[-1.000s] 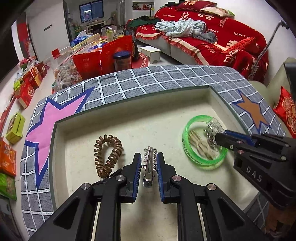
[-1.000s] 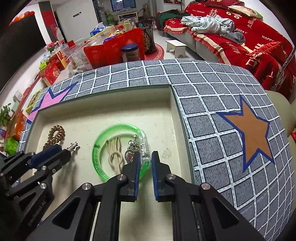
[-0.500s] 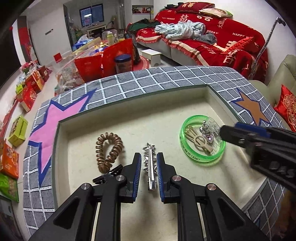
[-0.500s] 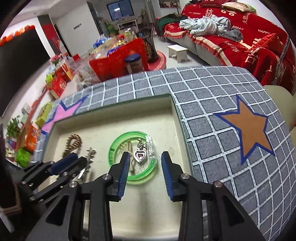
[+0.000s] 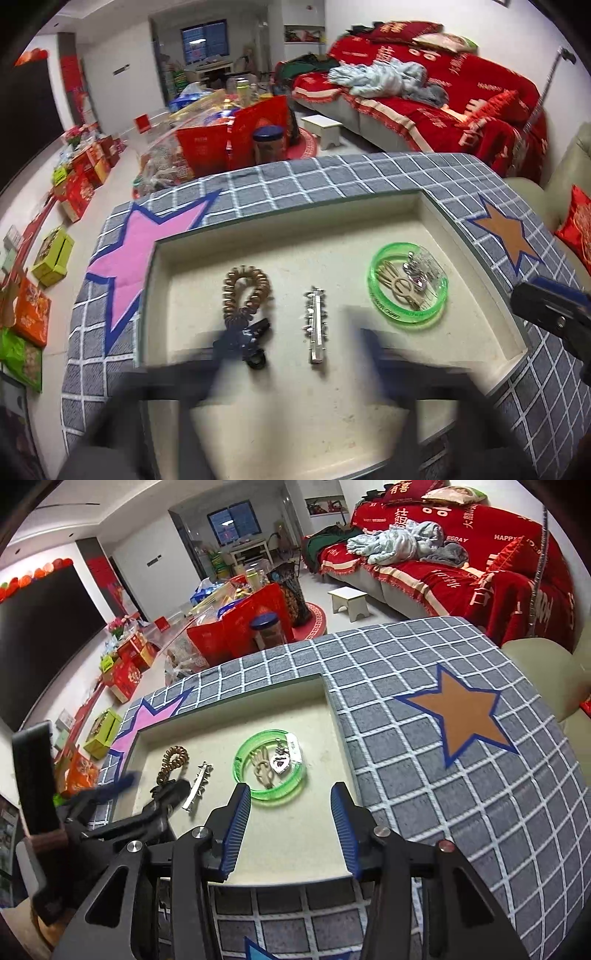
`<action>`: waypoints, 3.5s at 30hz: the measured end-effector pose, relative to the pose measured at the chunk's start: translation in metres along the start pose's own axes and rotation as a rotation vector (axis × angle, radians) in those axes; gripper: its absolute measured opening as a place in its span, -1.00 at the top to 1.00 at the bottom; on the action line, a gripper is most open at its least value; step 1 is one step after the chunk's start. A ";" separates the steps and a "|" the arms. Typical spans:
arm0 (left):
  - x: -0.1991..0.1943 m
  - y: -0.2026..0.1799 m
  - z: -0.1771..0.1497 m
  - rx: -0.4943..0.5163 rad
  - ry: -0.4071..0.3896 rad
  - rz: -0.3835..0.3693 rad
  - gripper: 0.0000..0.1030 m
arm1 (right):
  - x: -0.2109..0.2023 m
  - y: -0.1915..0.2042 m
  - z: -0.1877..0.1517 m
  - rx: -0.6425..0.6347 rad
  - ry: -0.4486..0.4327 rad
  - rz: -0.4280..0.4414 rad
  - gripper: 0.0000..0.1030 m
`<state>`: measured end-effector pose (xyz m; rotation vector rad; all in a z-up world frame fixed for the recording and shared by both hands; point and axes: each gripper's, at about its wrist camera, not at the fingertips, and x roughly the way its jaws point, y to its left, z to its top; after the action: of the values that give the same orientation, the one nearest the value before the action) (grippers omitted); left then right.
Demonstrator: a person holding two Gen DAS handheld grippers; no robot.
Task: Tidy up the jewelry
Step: 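Carry both items into the box and open both tools to release them, then withdraw both tools from the box toward the remaining jewelry, then grasp the yellow flower hair tie with the left tool while the right tool grasps the braided bracelet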
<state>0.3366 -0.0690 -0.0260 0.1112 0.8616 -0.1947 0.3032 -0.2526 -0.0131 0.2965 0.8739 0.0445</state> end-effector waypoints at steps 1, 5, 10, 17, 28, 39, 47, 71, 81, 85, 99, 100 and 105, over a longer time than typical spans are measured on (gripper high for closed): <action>-0.006 0.002 0.000 -0.009 -0.029 0.010 -1.00 | -0.002 -0.002 -0.001 0.003 -0.002 -0.002 0.05; -0.018 0.005 0.001 0.014 -0.052 0.021 -1.00 | -0.005 -0.008 -0.005 0.012 0.002 -0.009 0.05; -0.029 0.009 -0.006 0.012 -0.053 0.015 -1.00 | -0.008 -0.005 -0.012 -0.002 0.013 0.008 -0.24; -0.045 0.020 -0.032 -0.014 -0.021 -0.020 -1.00 | -0.019 0.011 -0.029 -0.070 -0.002 0.005 -0.63; -0.079 0.030 -0.082 -0.030 0.002 -0.051 -1.00 | -0.043 0.007 -0.055 -0.065 -0.003 0.014 -0.67; -0.092 0.029 -0.119 -0.007 0.028 -0.060 -1.00 | -0.052 0.006 -0.108 -0.096 0.105 -0.010 -0.67; -0.082 0.028 -0.136 -0.024 0.074 -0.050 -1.00 | -0.052 -0.002 -0.136 -0.091 0.153 -0.048 -0.67; -0.059 -0.020 -0.130 0.146 0.101 -0.082 -1.00 | -0.036 0.012 -0.159 -0.248 0.185 -0.103 -0.33; -0.057 -0.030 -0.129 0.169 0.107 -0.093 -0.76 | -0.033 0.027 -0.160 -0.328 0.160 -0.106 0.16; -0.060 -0.034 -0.129 0.180 0.101 -0.135 -0.33 | -0.032 0.032 -0.161 -0.339 0.161 -0.095 0.40; -0.075 -0.022 -0.129 0.124 0.094 -0.209 0.59 | -0.049 0.029 -0.157 -0.307 0.115 -0.090 0.80; -0.078 -0.020 -0.128 0.120 0.090 -0.213 0.59 | -0.052 0.029 -0.156 -0.303 0.108 -0.088 0.80; -0.092 -0.012 -0.124 0.109 0.058 -0.230 0.59 | -0.060 0.029 -0.150 -0.289 0.087 -0.076 0.80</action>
<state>0.1831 -0.0476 -0.0361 0.1199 0.9215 -0.4555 0.1533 -0.1983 -0.0508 -0.0092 0.9516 0.1122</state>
